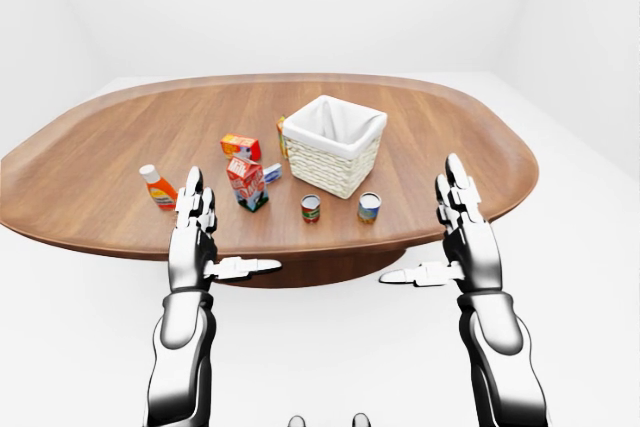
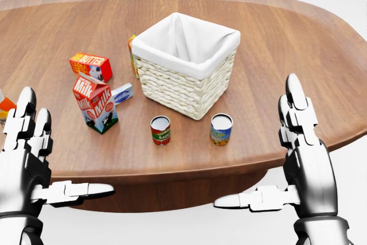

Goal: Pick up the alphabet soup, and put it in the basket.

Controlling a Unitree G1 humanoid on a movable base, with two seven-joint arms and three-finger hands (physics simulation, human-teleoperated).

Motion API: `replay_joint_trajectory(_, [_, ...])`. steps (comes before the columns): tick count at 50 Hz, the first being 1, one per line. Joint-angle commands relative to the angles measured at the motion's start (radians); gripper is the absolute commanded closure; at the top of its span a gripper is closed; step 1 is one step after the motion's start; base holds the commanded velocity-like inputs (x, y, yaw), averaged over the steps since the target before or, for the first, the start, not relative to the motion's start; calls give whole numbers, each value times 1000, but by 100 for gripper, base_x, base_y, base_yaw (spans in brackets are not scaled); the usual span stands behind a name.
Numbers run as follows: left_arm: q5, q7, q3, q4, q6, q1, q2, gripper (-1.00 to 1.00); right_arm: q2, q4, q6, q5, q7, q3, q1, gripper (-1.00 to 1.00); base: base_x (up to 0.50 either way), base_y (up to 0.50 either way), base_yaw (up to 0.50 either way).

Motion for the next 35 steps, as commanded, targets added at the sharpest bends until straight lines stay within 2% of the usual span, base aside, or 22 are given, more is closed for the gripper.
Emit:
replay_joint_trajectory(1, [1,0,0,2,0,1,0,-100,0,-6,0,-1,0,-1,2,-100,0,-28,0])
replay_joint_trajectory(13, [6,0,-3,6,0,2,0,-100,0,-4,0,-5,-1,3,2,-100,0,-22,0])
replay_joint_trajectory(35, [8,0,-3,0,0,4,-1,-100,1,-13,0,1,4,-2,3,-100,0,0,0])
